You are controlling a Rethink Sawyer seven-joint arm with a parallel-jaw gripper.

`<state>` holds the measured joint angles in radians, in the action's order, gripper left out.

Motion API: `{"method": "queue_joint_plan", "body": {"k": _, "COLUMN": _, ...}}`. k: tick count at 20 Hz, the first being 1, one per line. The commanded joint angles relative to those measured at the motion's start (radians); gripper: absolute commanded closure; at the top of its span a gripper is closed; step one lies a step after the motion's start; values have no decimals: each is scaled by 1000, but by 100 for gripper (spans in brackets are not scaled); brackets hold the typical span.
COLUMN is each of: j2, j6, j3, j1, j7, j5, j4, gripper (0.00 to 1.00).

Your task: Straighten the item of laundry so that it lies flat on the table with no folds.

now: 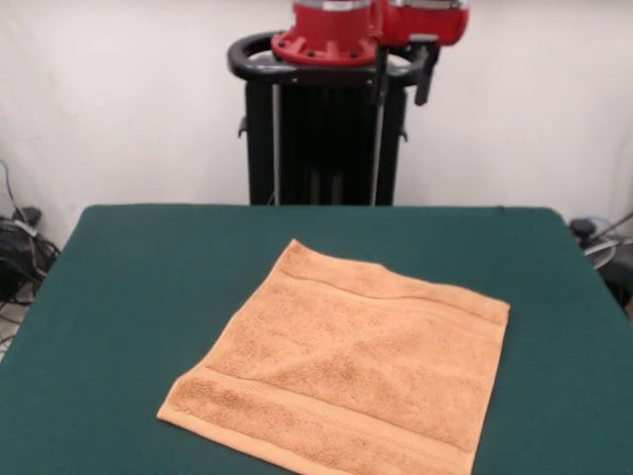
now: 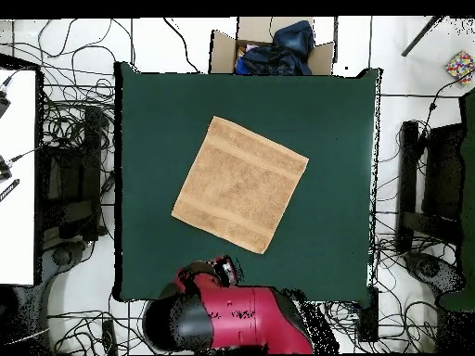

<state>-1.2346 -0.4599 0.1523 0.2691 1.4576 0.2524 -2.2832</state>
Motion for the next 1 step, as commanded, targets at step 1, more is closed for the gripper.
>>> {"method": "queue_joint_plan", "body": {"k": 1, "j2": 16, "j6": 32, "j3": -70, "j1": -23, "j7": 256, "j5": -38, "j4": -41, "gripper": 0}}
